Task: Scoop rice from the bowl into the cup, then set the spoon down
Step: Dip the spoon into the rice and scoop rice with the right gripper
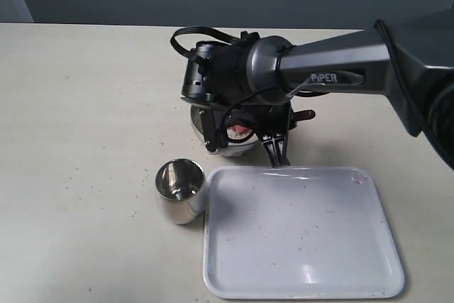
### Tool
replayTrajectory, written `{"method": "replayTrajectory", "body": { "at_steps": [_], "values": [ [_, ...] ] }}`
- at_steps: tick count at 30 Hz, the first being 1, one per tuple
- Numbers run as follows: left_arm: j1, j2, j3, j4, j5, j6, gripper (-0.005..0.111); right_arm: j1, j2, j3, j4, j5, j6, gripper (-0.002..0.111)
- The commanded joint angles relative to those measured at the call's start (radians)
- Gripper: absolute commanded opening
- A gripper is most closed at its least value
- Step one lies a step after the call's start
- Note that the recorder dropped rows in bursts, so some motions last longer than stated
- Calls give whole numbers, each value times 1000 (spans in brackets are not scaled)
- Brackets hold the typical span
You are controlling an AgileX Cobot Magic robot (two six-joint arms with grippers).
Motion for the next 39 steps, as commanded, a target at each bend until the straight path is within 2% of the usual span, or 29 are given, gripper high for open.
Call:
{"method": "replayTrajectory", "body": {
  "at_steps": [1,6,13,27,39],
  "values": [
    [-4,-4,-4,1,-1,-7,1,-3,-12,-10,13,11,-23,0],
    [-4,-4,-4,1,-1,-7,1,-3,-12,-67,50,11,-28,0],
    [-4,-4,-4,1,-1,-7,1,-3,-12,-97,197,11,-123,0],
    [-4,-4,-4,1,-1,-7,1,-3,-12,-97,183,11,-123,0],
    [-4,-4,-4,1,-1,-7,1,-71,-12,-99,269,11,-68,0]
  ]
}}
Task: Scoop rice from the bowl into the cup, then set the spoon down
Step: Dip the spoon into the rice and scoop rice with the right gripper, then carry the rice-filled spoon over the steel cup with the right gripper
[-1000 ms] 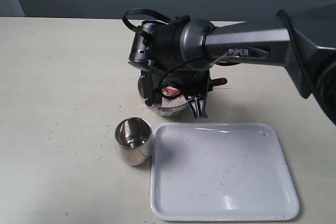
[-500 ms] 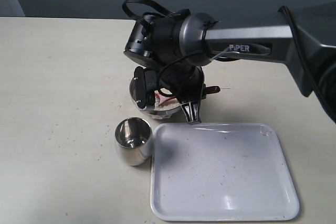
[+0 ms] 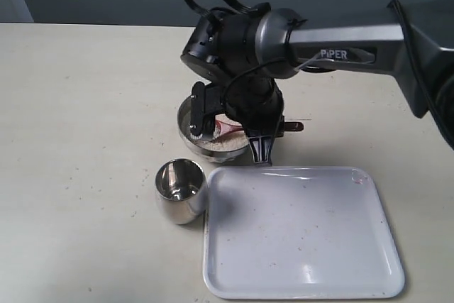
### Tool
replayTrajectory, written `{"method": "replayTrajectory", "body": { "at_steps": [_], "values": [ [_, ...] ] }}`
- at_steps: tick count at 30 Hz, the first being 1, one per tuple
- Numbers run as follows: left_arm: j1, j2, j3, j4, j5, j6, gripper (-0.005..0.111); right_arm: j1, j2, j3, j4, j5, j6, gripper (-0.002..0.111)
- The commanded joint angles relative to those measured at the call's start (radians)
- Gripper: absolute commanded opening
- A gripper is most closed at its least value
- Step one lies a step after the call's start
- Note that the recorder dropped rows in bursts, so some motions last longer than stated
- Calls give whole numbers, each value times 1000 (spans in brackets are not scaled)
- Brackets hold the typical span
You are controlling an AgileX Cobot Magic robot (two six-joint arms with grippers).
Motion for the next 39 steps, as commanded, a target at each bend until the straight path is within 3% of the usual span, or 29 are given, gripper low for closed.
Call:
{"method": "replayTrajectory", "body": {
  "at_steps": [1,13,39],
  "values": [
    [-4,-4,-4,1,-1,-7,1,-24,-7,-8,25,2,5,0],
    [-4,-4,-4,1,-1,-7,1,-82,-8,-105,258,2,-53,0],
    [-4,-4,-4,1,-1,-7,1,-105,-116,-77,368,2,11,0]
  ]
}}
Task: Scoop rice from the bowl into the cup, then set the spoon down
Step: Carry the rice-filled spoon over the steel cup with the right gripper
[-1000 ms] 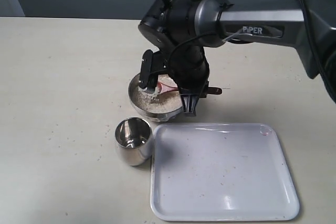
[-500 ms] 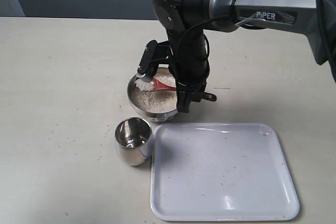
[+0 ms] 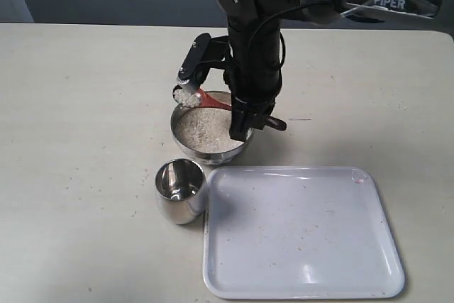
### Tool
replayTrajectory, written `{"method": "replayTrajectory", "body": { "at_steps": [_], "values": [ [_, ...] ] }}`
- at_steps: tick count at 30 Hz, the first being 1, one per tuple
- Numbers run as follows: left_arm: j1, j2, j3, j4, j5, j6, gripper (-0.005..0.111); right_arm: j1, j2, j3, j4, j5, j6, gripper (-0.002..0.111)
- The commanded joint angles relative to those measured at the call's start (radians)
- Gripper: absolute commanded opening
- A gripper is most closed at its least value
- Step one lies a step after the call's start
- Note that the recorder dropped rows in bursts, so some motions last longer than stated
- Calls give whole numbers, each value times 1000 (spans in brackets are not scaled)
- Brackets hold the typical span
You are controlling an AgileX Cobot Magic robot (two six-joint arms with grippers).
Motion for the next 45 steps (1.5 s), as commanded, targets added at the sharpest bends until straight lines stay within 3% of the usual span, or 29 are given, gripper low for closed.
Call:
{"method": "replayTrajectory", "body": {
  "at_steps": [1,22,35,45],
  "values": [
    [-4,-4,-4,1,-1,-7,1,-6,-42,33,17,2,27,0],
    [-4,-4,-4,1,-1,-7,1,-4,-218,266,173,2,68,0],
    [-4,-4,-4,1,-1,-7,1,133,-231,363,170,2,86,0],
    [-4,-4,-4,1,-1,-7,1,170,-229,363,78,2,97,0]
  ]
}}
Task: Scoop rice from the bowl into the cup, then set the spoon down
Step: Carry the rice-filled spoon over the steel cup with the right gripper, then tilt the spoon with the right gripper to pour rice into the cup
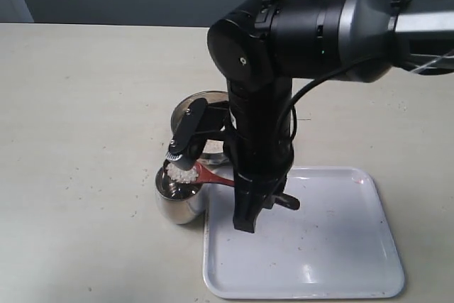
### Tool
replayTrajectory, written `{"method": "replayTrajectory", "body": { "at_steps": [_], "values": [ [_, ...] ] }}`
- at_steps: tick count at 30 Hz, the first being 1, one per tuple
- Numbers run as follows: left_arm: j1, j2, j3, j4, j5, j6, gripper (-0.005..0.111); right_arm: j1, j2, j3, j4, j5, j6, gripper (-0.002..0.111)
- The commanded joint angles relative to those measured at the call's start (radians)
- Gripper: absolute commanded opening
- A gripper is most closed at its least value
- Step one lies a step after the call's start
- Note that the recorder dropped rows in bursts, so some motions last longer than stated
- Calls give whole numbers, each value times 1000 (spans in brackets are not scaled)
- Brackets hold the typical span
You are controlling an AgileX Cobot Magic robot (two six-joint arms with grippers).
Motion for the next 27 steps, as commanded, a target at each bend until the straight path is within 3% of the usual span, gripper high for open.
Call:
{"method": "replayTrajectory", "body": {
  "at_steps": [1,9,18,27],
  "values": [
    [-4,-4,-4,1,-1,-7,1,4,-7,6,-45,-1,3,0],
    [-4,-4,-4,1,-1,-7,1,92,-7,6,-315,-1,86,0],
    [-4,-4,-4,1,-1,-7,1,144,0,6,-345,-1,91,0],
    [-4,-4,-4,1,-1,-7,1,182,47,6,-493,-14,247,0]
  ]
}}
